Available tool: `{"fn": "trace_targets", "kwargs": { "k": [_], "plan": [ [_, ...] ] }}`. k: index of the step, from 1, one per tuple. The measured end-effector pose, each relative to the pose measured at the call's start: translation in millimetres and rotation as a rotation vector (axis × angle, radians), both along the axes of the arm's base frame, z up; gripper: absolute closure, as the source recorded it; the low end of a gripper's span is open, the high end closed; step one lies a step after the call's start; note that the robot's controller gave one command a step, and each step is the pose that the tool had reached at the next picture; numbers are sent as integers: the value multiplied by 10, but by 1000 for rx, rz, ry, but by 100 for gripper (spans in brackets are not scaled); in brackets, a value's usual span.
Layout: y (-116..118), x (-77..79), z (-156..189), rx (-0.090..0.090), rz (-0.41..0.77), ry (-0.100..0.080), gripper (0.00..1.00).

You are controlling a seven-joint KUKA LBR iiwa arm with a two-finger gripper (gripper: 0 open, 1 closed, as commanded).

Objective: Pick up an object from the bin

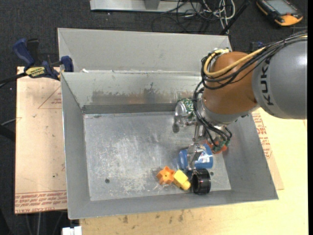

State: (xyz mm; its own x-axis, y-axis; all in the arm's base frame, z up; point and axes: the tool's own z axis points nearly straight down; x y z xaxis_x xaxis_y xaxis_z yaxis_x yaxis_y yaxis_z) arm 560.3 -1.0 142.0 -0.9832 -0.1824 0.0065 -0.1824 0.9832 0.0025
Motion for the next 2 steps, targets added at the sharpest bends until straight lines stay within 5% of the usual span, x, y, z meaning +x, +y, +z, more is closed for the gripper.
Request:
{"fn": "trace_targets", "kwargs": {
  "k": [1,2],
  "plan": [
    [-523,-44,-17,-2,-56,-7,0],
    [-423,-37,-555,0,-41,-21,0]
  ]
}}
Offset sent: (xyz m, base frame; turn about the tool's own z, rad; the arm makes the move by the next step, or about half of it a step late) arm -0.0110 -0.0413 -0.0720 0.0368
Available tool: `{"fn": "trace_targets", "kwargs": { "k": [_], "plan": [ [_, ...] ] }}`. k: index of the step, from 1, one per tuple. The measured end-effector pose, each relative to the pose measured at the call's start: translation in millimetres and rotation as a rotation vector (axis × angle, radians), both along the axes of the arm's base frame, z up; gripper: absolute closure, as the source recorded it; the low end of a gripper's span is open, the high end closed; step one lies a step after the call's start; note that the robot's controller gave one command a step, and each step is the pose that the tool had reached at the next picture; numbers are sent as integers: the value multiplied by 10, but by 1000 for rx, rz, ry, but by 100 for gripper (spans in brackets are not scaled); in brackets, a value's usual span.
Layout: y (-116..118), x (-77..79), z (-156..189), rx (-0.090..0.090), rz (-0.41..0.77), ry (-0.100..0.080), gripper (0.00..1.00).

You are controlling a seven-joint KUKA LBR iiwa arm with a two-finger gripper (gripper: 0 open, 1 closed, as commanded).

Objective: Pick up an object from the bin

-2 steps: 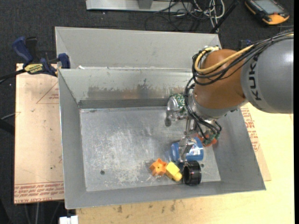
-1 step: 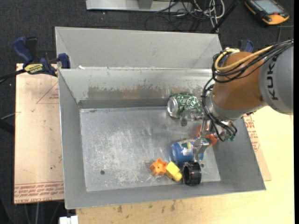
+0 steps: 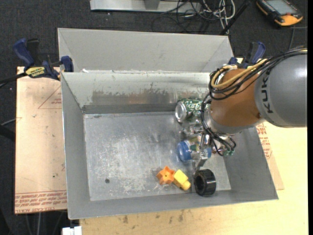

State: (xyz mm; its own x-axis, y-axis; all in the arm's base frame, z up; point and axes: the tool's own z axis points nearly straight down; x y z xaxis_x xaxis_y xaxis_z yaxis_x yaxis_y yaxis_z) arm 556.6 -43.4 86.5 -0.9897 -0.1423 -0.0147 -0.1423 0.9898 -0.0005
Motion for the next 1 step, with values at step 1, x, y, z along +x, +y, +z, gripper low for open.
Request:
{"fn": "trace_targets", "kwargs": {
  "k": [1],
  "plan": [
    [-20,-102,-234,2,-7,19,100]
  ]
}}
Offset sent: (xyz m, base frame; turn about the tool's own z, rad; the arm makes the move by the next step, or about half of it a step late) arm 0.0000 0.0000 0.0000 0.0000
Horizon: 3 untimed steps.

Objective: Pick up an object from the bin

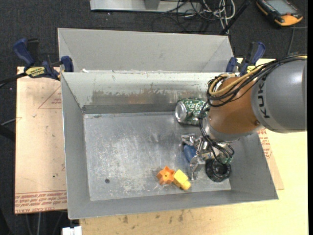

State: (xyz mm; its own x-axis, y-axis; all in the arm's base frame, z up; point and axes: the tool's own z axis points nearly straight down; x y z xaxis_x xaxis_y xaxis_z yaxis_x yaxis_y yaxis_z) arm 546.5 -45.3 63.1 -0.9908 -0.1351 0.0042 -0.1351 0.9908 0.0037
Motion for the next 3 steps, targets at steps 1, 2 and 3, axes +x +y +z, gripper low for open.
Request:
{"fn": "trace_targets", "kwargs": {
  "k": [1,2,3],
  "plan": [
    [-8,-15,12,-1,-1,-1,100],
    [-9,-32,63,-1,-2,1,100],
    [-7,-36,256,-1,-2,-1,100]
  ]
}}
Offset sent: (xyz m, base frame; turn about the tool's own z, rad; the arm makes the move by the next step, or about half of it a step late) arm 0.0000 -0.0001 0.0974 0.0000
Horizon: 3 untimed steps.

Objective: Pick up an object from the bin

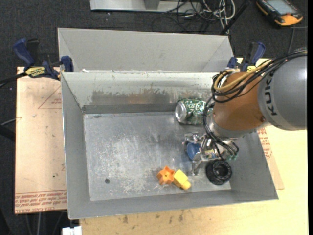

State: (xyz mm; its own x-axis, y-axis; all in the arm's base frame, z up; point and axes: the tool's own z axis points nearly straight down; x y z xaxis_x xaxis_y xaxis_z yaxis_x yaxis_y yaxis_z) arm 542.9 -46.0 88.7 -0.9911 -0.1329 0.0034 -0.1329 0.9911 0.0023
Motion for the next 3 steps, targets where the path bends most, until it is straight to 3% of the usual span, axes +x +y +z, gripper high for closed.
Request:
{"fn": "trace_targets", "kwargs": {
  "k": [3],
  "plan": [
    [4,21,267,-1,-1,-9,100]
  ]
}}
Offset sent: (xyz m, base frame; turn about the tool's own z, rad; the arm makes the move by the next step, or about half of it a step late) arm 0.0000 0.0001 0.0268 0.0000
